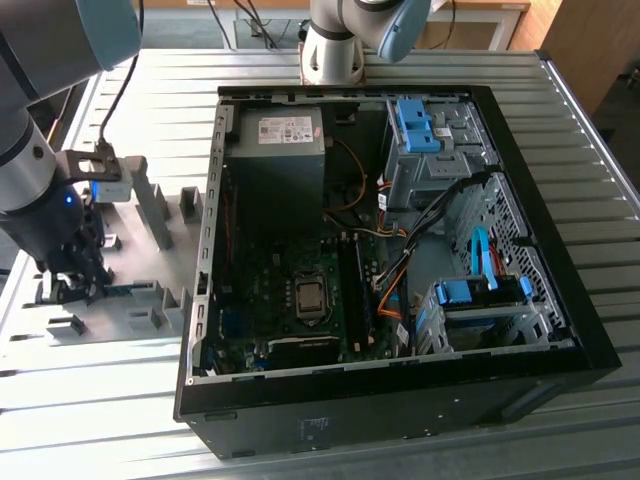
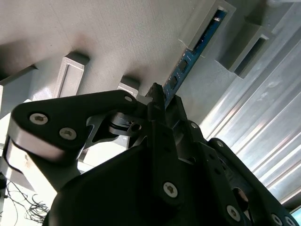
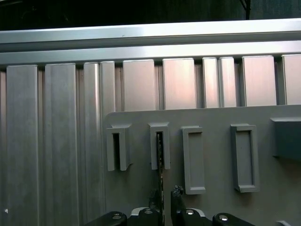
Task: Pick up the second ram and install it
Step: 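Pick up the second ram and move it above second insertion slot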
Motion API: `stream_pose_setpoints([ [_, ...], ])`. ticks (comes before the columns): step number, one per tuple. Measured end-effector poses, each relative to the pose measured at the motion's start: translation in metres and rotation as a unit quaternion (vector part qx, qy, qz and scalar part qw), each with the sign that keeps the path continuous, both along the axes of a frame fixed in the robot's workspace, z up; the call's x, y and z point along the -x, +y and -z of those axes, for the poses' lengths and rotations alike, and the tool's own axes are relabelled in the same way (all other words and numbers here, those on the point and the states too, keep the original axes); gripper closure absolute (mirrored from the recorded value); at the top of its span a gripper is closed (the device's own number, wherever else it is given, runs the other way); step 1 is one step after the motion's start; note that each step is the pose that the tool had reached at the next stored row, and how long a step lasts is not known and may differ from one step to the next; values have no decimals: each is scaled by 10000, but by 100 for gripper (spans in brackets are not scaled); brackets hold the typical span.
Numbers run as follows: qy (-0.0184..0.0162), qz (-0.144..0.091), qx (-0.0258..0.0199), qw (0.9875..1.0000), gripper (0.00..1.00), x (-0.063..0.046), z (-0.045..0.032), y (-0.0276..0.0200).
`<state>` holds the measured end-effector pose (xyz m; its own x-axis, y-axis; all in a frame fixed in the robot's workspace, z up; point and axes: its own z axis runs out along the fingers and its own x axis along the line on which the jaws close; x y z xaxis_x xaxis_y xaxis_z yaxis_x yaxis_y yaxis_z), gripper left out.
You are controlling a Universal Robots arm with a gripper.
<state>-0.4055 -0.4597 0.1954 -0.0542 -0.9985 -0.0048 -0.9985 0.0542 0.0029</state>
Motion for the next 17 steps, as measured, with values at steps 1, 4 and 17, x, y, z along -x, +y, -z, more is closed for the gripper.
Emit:
stream_pose_setpoints([
  [1, 0, 0, 0, 10000, 73, 0, 0, 0],
  [4, 0, 0, 0, 10000, 80, 0, 2, 0],
  [17, -1, -26, -1, 10000, 87, 0, 4, -8],
])
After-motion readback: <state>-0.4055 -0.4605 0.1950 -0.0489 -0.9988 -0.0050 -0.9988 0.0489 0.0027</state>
